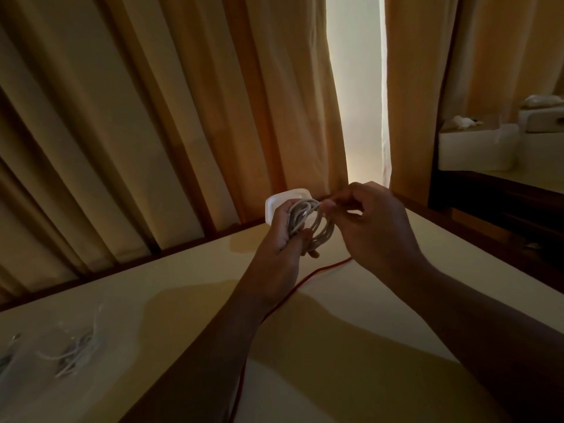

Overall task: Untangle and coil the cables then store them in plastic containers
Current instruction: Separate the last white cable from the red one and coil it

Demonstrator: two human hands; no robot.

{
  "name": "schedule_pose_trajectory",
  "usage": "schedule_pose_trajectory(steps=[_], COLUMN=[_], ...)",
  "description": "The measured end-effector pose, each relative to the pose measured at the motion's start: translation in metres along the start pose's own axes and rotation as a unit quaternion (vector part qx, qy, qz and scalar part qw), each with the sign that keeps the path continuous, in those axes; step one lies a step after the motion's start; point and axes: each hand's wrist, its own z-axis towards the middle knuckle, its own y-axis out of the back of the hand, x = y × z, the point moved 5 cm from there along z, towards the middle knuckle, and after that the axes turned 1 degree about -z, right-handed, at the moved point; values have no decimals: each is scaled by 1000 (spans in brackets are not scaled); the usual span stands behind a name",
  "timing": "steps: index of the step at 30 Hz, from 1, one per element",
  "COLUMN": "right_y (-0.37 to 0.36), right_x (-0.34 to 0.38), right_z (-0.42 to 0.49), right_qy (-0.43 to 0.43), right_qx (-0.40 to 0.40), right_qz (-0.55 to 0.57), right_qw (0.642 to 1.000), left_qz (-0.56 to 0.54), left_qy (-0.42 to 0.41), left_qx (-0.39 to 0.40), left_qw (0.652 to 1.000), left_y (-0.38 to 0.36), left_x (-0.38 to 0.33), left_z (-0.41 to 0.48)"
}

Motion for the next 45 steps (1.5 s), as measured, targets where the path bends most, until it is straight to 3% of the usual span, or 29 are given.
schedule_pose_trajectory(steps=[2, 4, 6, 9, 12, 17, 19, 23, 26, 30, 38, 42, 45], right_y=[-2, -9, -13, -15, -21, -30, -31, -30, -26, -27, -25, -23, -19], right_x=[-9, -20, -24, -21, -12, -4, 0, -11, -16, -16, -13, -5, -4], right_z=[-1, -1, 0, 6, 3, -6, -7, -2, 2, 4, 1, 1, 1], right_qy=[-70, -182, -220, -134, -74, -128, -85, -16, 13, 17, -3, -10, 1], right_qx=[-15, -6, 26, 74, 119, 205, 226, 183, 158, 129, 147, 106, 71], right_qz=[59, 194, 213, 96, 51, 147, 97, -40, -67, -102, 2, 35, 32], right_qw=[996, 964, 952, 984, 989, 959, 965, 982, 985, 986, 989, 994, 997], left_qz=[30, 54, 76, 100, 126, 118, 117, 121, 41, 72, -122, -44, -49], left_qy=[-13, -19, -16, -11, -26, -10, -18, -14, 38, 3, 33, 42, 68], left_qx=[4, 13, 19, 15, 16, 8, 24, 58, 44, -43, -204, -166, -107], left_qw=[999, 998, 997, 995, 992, 993, 993, 991, 997, 996, 971, 984, 991], left_y=[-1, -2, -4, -6, -7, -12, -11, -10, -12, -4, 23, 21, 6], left_x=[-1, -3, -4, -6, -8, -9, -9, -3, -4, -11, -5, -4, -2], left_z=[1, 1, -1, -2, -2, 0, -1, -4, -4, -5, -2, -5, -3])
